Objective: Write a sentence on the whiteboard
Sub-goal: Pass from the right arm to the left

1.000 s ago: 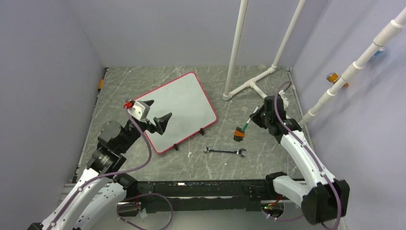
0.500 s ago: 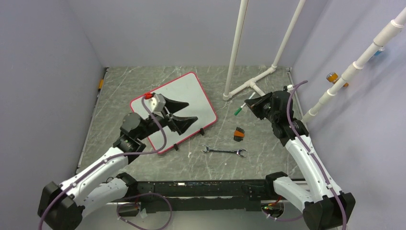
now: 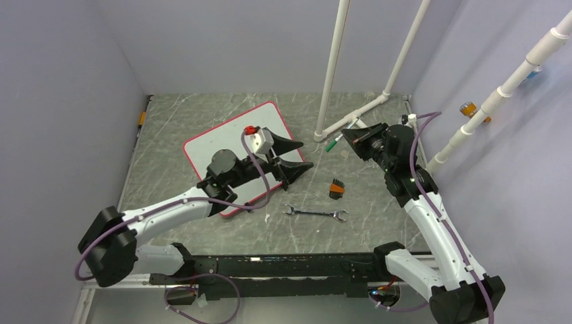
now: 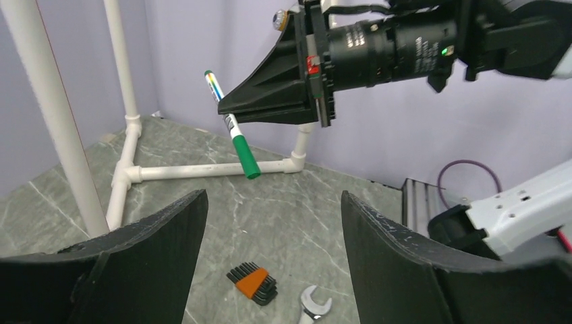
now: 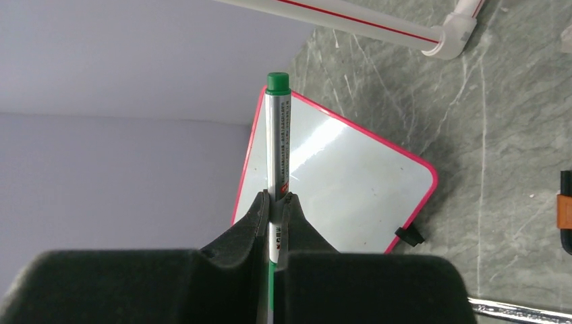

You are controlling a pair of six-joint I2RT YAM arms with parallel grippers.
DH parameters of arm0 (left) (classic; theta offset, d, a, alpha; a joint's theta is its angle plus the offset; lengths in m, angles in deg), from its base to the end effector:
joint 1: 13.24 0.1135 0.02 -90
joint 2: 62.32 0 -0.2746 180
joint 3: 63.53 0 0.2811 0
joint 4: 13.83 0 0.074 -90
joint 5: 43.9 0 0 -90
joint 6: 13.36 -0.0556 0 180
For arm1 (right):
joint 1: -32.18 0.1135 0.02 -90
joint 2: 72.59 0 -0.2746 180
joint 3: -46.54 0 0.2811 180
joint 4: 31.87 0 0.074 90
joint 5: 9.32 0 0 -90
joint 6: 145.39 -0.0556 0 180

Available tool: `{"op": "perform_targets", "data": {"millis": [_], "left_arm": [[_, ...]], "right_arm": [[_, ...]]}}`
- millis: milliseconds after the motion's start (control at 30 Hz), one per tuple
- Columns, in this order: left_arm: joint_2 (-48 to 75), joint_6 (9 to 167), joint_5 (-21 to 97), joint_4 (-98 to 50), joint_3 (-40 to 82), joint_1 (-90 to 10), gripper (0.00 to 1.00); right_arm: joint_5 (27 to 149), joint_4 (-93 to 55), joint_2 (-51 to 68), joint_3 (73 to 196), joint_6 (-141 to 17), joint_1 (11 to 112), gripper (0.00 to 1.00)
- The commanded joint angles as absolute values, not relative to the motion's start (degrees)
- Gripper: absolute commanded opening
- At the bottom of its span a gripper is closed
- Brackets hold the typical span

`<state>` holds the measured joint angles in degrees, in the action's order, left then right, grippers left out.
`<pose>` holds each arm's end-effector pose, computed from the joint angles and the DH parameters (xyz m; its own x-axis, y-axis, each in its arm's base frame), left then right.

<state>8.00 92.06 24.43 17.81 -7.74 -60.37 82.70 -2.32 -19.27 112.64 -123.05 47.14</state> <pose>0.2025 -0.2483 0.3385 -0.0520 -0.3072 -0.9502 0.9413 0.3028 -0.1494 0.2450 0.0675 0.3585 -0.3747 0.8567 -0.3545 0.1474 0.4326 0.8895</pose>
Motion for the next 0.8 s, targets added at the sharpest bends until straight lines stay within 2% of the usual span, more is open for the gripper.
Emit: {"op": "perform_targets", "data": {"millis": [0, 400, 567, 767], "left_arm": [[12.68, 86.9, 28.08, 26.5, -4.0, -62.78, 0.76], [22.08, 78.09, 28.62, 37.42, -1.75, -66.27, 0.69], [24.49, 77.35, 32.58, 38.81, -0.5, -67.0, 0.59], [26.92, 75.58, 37.9, 41.45, 0.82, -67.85, 0.54]], "right_arm": [[82.97, -2.35, -20.83, 116.9, -125.08, 47.6, 0.0], [84.47, -1.25, -22.1, 116.35, -126.23, 47.99, 0.0], [84.7, -1.61, -22.1, 116.18, -126.09, 48.09, 0.0], [84.91, -1.9, -21.87, 115.76, -126.03, 48.14, 0.0]]}}
